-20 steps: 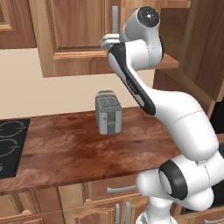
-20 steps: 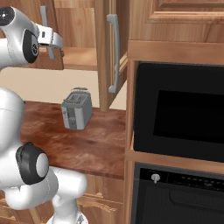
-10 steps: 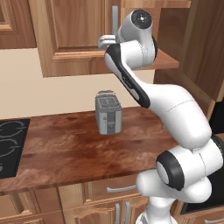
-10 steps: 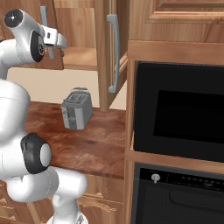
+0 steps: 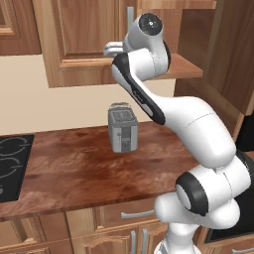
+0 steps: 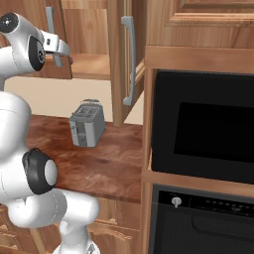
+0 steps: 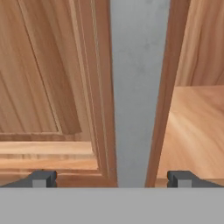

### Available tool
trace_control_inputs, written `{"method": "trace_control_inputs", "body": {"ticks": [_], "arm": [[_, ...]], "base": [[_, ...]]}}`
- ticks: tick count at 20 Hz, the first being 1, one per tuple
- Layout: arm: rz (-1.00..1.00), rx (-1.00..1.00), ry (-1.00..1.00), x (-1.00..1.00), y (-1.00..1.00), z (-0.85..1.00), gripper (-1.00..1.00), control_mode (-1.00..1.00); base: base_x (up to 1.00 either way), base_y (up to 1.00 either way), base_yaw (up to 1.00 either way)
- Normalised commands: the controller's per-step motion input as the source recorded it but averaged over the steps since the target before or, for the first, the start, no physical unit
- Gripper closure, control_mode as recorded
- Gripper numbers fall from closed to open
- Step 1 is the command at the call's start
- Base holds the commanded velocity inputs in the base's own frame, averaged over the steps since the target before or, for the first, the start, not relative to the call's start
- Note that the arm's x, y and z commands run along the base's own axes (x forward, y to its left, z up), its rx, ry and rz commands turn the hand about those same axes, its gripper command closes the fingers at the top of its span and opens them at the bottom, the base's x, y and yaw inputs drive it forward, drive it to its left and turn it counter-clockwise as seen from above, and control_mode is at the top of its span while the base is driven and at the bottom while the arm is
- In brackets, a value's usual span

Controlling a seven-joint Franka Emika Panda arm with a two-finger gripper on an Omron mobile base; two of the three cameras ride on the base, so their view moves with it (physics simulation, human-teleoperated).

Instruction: Open the cabinet. Pick the bar soap and place it next to the sink. Then close the cabinet.

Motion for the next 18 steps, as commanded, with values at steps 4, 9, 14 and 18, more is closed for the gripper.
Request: {"method": "trace_control_inputs", "body": {"ticks": [4, 9, 14, 18], "arm": [[0.0, 0.0, 0.0, 0.21, 0.0, -0.16, -1.0, -1.0], [0.0, 0.0, 0.0, 0.01, -0.07, -0.02, -1.0, -1.0], [0.0, 0.0, 0.0, -0.03, -0.08, 0.0, -1.0, -1.0], [0.0, 0.0, 0.0, 0.13, 0.0, -0.1, -1.0, -1.0]], "base": [[0.0, 0.0, 0.0], [0.0, 0.0, 0.0], [0.0, 0.0, 0.0], [0.0, 0.0, 0.0]]}}
